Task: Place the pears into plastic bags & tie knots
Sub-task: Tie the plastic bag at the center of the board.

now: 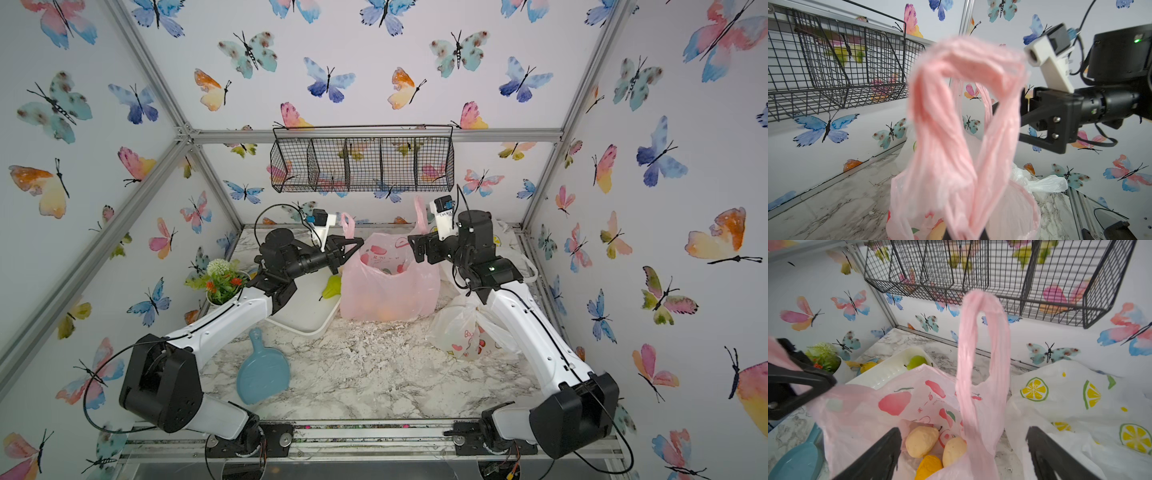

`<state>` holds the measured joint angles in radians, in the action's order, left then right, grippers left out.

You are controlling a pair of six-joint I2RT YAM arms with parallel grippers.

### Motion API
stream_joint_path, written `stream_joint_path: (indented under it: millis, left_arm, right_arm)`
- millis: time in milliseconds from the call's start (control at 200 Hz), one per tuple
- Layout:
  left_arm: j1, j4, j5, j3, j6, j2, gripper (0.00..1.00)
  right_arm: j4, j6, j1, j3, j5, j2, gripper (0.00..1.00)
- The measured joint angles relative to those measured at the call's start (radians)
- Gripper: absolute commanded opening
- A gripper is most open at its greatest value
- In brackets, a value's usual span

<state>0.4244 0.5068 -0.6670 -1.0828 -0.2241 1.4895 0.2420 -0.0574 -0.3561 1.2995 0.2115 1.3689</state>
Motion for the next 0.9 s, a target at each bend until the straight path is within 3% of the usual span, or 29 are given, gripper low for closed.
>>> stream_joint_path:
  millis: [140,460,771,901]
  left_arm:
    - [-0.008,-0.023,-0.004,0.000,0.007,-0.004,0.00]
    - [-0.031,-0.074,-0.027,0.000,0.022,-0.037,0.00]
    - [-0.031,-0.108,-0.046,0.003,0.026,-0.045,0.00]
    - [-0.031,-0.113,-0.049,0.008,0.027,-0.054,0.00]
  right_arm:
    - [-0.126,0.018,0.032,-0.059,0.037,0.048,0.99]
    - [-0.417,0.004,0.123,-0.109,0.260,0.184,0.97]
    - [-0.438,0.002,0.149,-0.009,0.455,0.323,0.94]
    - [-0.438,0.001,0.148,0.032,0.506,0.366,0.85]
